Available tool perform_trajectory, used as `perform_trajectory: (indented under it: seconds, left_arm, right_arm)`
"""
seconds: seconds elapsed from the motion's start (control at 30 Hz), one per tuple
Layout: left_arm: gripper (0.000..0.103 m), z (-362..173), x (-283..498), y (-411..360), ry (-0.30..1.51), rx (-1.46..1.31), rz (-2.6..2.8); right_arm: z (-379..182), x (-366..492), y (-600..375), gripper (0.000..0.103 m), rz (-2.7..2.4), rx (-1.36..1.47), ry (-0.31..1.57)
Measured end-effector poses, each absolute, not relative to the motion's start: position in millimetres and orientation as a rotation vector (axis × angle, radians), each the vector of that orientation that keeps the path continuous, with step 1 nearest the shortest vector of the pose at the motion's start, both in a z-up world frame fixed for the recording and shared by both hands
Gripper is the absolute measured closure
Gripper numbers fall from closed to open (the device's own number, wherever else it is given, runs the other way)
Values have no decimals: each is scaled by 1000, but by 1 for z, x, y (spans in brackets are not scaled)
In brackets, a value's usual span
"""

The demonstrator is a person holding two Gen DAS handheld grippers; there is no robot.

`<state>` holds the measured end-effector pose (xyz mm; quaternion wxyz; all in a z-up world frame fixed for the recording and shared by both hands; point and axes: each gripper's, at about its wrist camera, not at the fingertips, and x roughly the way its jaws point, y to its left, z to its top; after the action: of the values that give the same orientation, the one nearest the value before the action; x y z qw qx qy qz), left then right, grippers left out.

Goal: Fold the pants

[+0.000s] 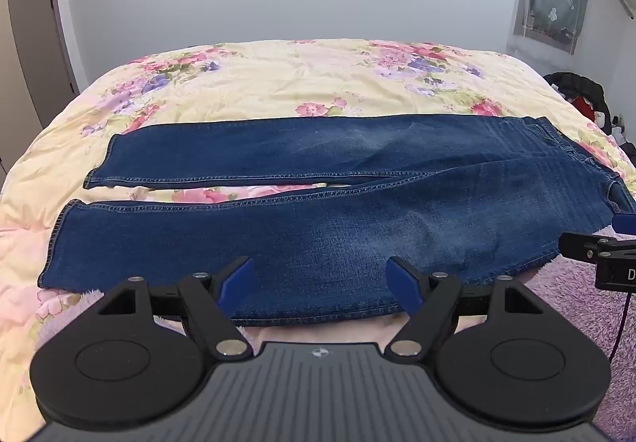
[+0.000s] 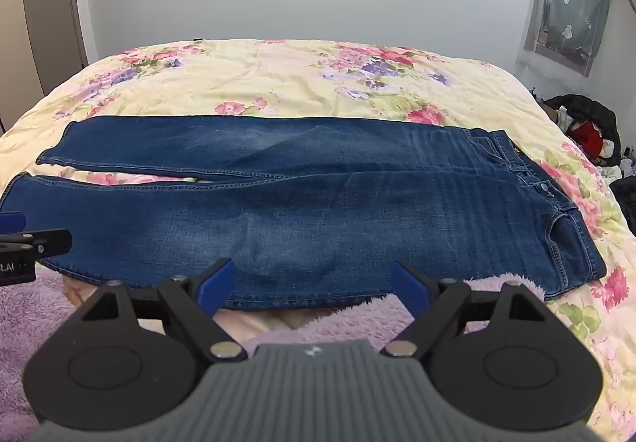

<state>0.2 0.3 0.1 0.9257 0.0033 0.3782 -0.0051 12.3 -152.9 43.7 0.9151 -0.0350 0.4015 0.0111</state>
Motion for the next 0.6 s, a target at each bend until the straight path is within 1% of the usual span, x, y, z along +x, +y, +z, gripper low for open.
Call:
perform_trajectory:
  seconds: [0.6]
  left_arm:
    - [14, -5, 1, -1, 783, 7, -8]
  right_arm:
    - [42, 16, -152, 21, 28, -92, 846]
